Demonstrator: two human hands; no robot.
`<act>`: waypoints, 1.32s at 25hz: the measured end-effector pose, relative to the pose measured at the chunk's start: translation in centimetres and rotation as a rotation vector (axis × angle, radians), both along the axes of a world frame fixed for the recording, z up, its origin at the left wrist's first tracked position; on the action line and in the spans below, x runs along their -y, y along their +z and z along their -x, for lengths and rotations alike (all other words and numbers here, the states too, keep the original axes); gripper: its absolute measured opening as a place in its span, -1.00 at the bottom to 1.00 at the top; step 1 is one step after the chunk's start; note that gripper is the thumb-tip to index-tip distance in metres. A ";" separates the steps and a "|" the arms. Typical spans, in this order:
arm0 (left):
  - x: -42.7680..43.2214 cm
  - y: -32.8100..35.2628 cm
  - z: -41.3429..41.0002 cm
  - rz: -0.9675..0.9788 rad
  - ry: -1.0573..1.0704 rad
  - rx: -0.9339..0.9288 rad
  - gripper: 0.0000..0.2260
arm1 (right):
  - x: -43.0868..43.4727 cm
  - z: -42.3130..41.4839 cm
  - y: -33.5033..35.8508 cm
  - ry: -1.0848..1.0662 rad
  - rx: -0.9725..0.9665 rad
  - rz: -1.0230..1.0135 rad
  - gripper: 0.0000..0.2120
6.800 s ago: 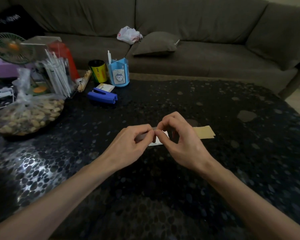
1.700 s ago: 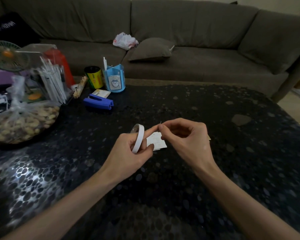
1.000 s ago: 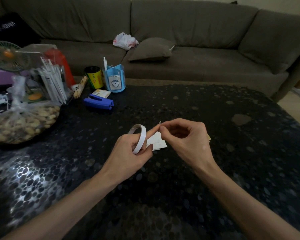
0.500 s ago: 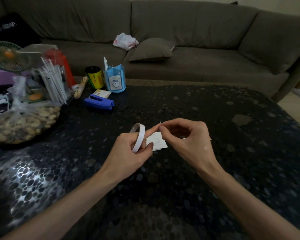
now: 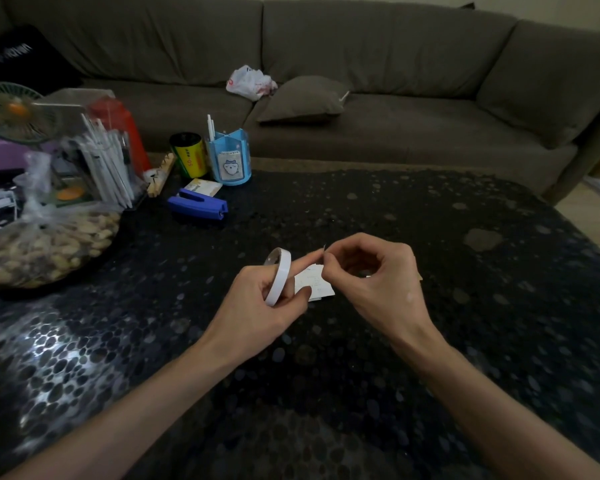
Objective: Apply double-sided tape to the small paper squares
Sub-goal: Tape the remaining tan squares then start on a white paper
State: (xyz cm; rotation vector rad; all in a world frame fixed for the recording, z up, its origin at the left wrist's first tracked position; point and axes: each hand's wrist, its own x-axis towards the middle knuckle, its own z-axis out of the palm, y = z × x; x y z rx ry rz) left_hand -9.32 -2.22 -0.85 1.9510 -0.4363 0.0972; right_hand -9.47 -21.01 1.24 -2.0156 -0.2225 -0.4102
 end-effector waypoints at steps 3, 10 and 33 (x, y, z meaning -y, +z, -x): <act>-0.1 0.6 -0.1 0.096 -0.034 -0.054 -0.65 | 0.0 -0.1 0.2 0.031 -0.067 -0.089 -0.91; -0.1 1.5 0.4 0.309 -0.015 -0.252 -0.77 | -0.1 -0.4 0.5 0.118 -0.206 -0.291 -0.90; -0.1 1.8 0.7 0.280 0.147 -0.177 -0.81 | -0.6 0.0 -0.2 0.110 -0.062 -0.063 -0.94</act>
